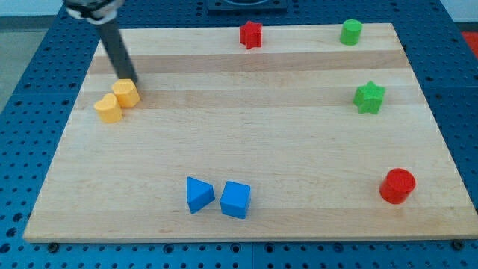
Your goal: Push green circle along with green star towards center
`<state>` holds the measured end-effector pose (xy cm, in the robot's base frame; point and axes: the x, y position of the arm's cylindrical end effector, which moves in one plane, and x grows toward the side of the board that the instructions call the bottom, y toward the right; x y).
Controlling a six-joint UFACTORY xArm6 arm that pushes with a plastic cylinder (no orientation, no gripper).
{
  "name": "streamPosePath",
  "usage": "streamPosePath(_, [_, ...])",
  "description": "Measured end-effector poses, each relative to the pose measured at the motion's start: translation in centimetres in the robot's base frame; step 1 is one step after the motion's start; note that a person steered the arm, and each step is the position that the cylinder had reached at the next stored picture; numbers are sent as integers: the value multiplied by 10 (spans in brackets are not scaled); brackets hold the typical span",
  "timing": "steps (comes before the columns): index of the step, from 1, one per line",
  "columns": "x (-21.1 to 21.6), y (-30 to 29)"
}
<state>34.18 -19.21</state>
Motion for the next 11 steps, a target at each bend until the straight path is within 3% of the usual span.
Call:
streamPosePath(3, [-7, 190])
streamPosePath(4, [-26, 227])
streamPosePath(8, [-141, 293])
streamPosePath(9, [-148, 299])
streamPosePath(11, [-150, 388])
